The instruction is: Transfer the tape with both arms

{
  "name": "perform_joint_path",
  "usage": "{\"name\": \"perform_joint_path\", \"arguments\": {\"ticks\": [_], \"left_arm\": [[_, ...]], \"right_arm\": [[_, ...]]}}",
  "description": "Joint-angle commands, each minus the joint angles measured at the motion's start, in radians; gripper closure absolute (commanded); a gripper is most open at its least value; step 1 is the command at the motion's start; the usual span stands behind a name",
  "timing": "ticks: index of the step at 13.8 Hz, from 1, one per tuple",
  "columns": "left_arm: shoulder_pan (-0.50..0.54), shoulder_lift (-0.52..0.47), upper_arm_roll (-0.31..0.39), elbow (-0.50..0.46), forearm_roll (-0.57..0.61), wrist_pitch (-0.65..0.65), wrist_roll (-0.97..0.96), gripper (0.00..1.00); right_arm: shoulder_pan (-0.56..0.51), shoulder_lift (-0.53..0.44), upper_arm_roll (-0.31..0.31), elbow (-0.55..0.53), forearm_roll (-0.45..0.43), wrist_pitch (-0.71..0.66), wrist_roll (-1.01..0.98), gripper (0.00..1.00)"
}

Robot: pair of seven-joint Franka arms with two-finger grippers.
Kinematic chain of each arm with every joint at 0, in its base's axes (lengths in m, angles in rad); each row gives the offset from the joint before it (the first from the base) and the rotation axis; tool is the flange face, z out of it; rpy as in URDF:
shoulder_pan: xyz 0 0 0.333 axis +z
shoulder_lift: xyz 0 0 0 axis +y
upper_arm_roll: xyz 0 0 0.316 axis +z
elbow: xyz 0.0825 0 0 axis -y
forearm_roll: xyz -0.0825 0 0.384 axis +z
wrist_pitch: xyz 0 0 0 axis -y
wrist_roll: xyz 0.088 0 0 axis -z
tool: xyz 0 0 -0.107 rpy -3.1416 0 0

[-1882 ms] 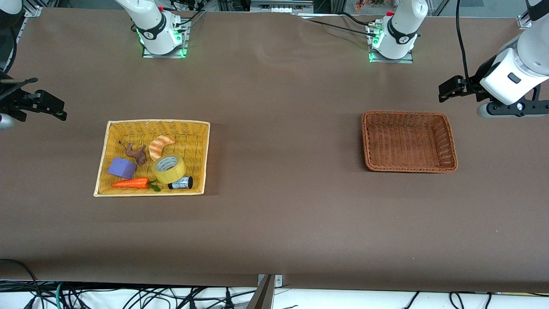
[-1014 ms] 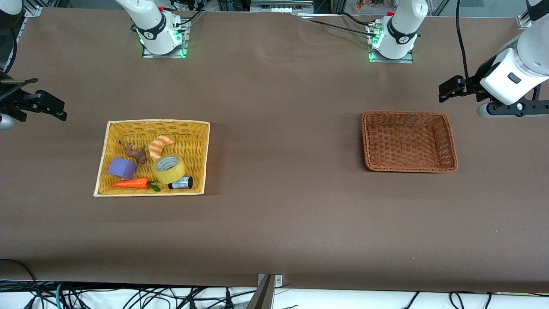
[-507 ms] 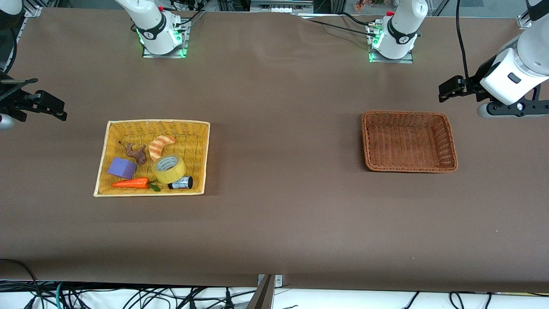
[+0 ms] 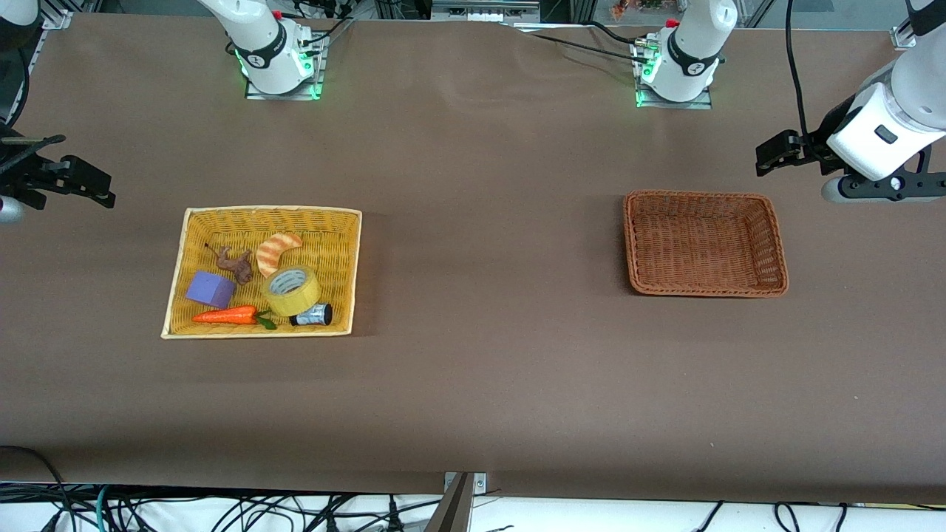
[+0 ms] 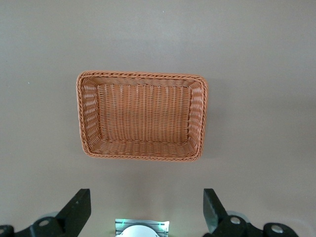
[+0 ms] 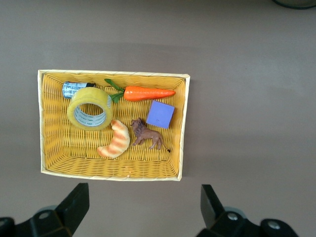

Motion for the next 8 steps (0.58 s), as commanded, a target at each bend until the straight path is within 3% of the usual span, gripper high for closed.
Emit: {"name": "perform_joint_path", "arguments": {"ticks": [1,8], "left_arm": [[0.005,0.006,-0.005,0.026,-0.013,-0.018,0.007,0.0],[0.017,0.006,0.006,0.025,-0.042,-0.018,0.007,0.0]], "right_arm": [[-0.012,0.009,0.012,0.022,-0.002,-0.004,0.016,0.0],[-0.012,0.009,0.01,0.022,-0.002,-0.004,0.016,0.0]]}}
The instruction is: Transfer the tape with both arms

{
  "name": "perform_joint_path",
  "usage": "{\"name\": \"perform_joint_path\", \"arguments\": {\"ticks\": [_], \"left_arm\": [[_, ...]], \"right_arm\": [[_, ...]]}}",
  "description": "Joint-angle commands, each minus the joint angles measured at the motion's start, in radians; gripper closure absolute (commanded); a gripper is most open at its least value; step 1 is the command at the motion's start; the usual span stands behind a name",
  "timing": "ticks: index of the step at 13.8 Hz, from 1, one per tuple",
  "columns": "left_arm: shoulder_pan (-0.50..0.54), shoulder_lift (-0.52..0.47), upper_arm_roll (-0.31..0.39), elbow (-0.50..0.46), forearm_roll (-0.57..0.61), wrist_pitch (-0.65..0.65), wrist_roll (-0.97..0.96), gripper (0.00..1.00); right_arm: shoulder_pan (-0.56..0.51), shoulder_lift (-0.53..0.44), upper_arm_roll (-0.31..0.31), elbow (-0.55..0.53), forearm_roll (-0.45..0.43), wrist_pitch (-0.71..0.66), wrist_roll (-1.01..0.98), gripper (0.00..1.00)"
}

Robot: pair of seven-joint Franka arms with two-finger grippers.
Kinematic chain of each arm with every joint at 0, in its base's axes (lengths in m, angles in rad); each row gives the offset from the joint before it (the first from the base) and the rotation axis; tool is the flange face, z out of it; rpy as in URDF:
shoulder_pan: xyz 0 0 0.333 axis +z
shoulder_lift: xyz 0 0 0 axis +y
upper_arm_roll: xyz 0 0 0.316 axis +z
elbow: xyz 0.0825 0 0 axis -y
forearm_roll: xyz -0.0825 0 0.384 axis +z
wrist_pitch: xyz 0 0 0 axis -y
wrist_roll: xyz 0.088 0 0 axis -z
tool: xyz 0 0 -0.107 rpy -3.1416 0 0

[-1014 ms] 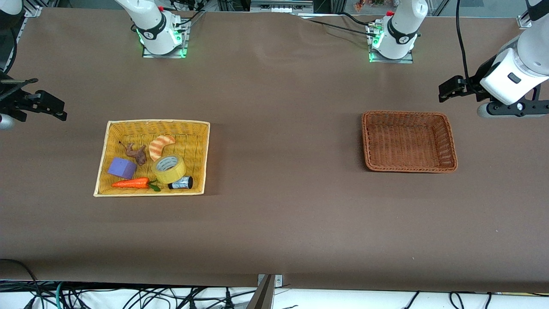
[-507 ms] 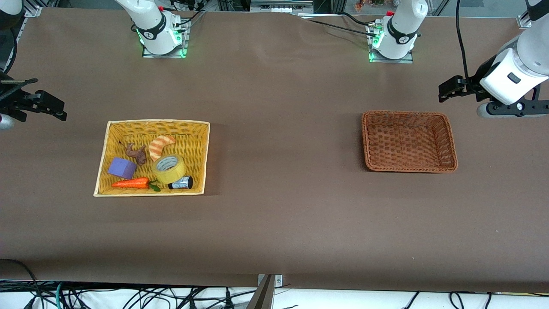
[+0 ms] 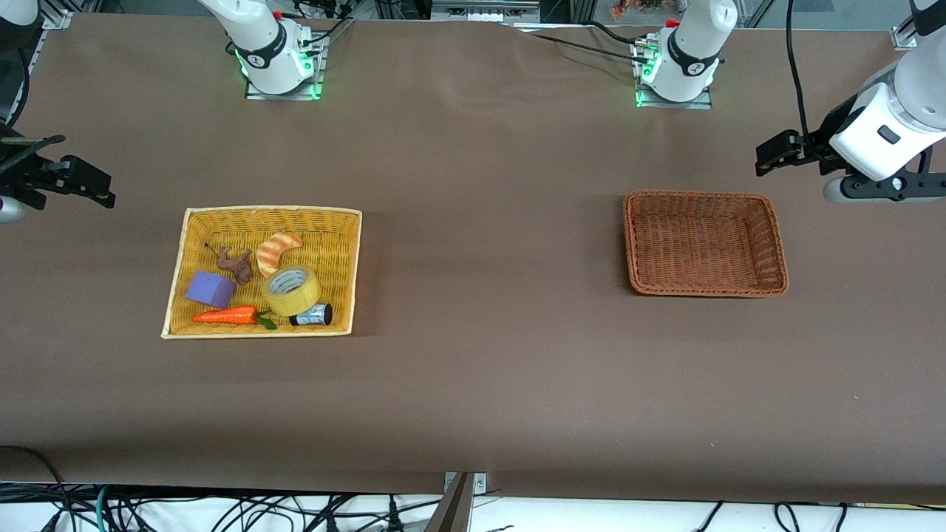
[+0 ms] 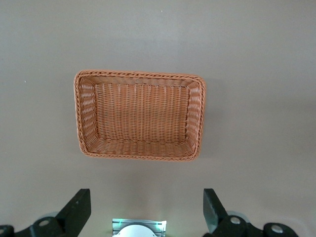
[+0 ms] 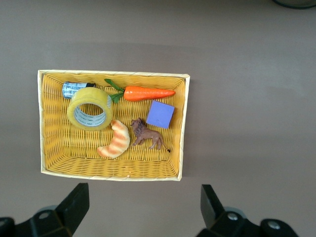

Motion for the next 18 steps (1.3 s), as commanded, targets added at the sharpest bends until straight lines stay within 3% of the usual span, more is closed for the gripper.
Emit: {"name": "perform_joint_path", "arguments": {"ticks": [1,9,15,18], "left_arm": [[0.01,0.006,0.0,0.025,-0.027,-0.02,0.007,0.0],[0.01,0.006,0.0,0.025,-0.027,-0.018,0.007,0.0],[0.01,0.006,0.0,0.025,-0.027,-0.02,0.007,0.0],[0.01,0.006,0.0,0.025,-0.027,-0.02,0.006,0.0]], "right_arm": [[-0.012,0.009,0.01,0.022,-0.002,-0.004,0.016,0.0],[-0.012,0.009,0.01,0.021,-0.002,-0.004,0.001,0.0],[0.0,0.1,0.019,0.021,-0.013,0.018,0.01,0.0],[0.083,0.192,0.019,0.016,0.0,0.112,0.129,0.0]]}}
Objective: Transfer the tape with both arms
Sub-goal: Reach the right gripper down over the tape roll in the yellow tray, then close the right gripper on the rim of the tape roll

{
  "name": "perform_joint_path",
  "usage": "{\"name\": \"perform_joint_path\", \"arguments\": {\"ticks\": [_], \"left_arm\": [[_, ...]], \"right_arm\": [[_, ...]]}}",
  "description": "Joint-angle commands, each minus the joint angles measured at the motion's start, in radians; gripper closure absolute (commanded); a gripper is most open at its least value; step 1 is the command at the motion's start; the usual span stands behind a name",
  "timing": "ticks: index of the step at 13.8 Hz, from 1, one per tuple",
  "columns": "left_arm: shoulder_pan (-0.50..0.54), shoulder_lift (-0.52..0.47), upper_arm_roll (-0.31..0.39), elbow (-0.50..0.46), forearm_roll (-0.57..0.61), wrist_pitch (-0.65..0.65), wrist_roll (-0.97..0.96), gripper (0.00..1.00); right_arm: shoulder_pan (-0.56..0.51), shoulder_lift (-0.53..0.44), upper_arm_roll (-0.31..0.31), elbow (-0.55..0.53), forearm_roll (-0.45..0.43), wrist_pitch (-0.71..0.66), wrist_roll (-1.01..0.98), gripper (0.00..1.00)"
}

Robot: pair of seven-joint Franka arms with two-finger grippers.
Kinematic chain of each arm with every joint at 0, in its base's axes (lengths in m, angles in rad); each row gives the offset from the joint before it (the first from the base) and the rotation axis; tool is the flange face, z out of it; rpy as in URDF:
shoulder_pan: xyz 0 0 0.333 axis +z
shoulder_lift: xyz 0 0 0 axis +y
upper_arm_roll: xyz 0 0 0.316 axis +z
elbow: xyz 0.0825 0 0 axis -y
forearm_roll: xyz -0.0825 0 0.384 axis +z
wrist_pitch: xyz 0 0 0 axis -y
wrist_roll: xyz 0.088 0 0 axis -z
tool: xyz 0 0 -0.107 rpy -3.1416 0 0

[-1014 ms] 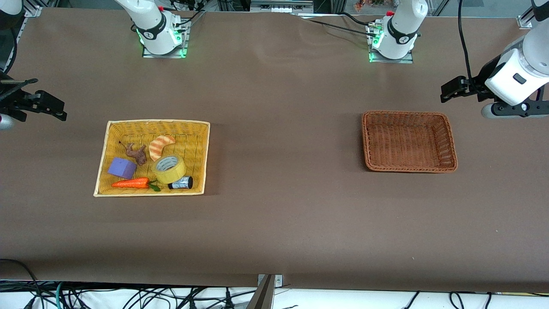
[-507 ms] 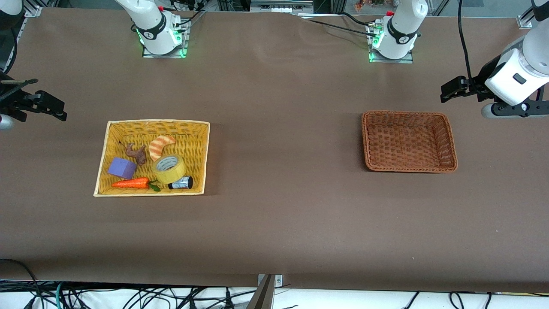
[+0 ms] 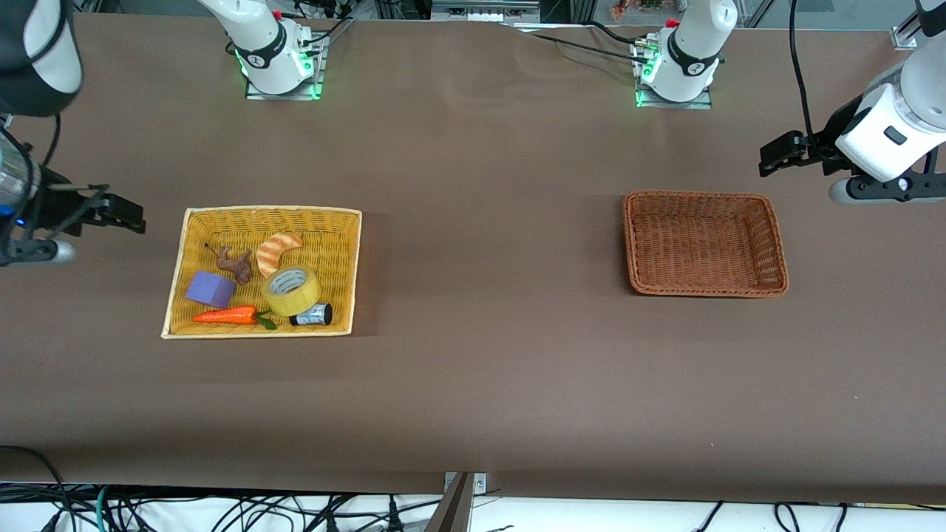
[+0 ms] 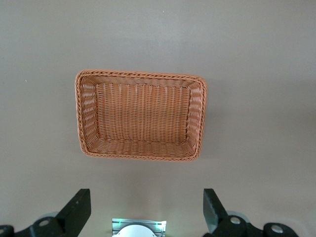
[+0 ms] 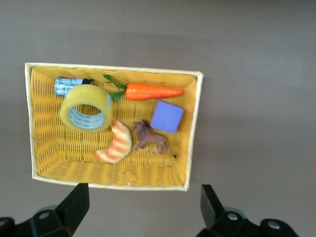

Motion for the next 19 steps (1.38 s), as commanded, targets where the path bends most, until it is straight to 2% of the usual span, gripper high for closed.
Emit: {"name": "perform_joint_path", "arguments": {"ticks": [1,4,7,10,19], "left_arm": [[0.007,0.006,-0.002,0.024,-0.026,-0.02,0.007,0.0],[0.007,0.006,-0.002,0.024,-0.026,-0.02,0.006,0.0],[0.008,0.006,0.001,0.021,-0.026,-0.02,0.007,0.0],[0.008,0.006,0.001,0.02,-0.026,-0.021,0.006,0.0],[0.007,0.005,-0.008,0.023,-0.026,-0.021,0.006,0.0]], "right_arm": [[0.088,0.085,0.005,0.018,0.003,0.08,0.196,0.0],[0.183,0.2,0.005,0.009,0.006,0.198,0.294,0.0],[0.2,0.26,0.005,-0.017,0.009,0.295,0.338,0.0],[0.202,0.261,0.007,-0.112,0.011,0.413,0.341,0.0],[0.202,0.248,0.014,-0.256,0.065,0.524,0.519,0.0]]}}
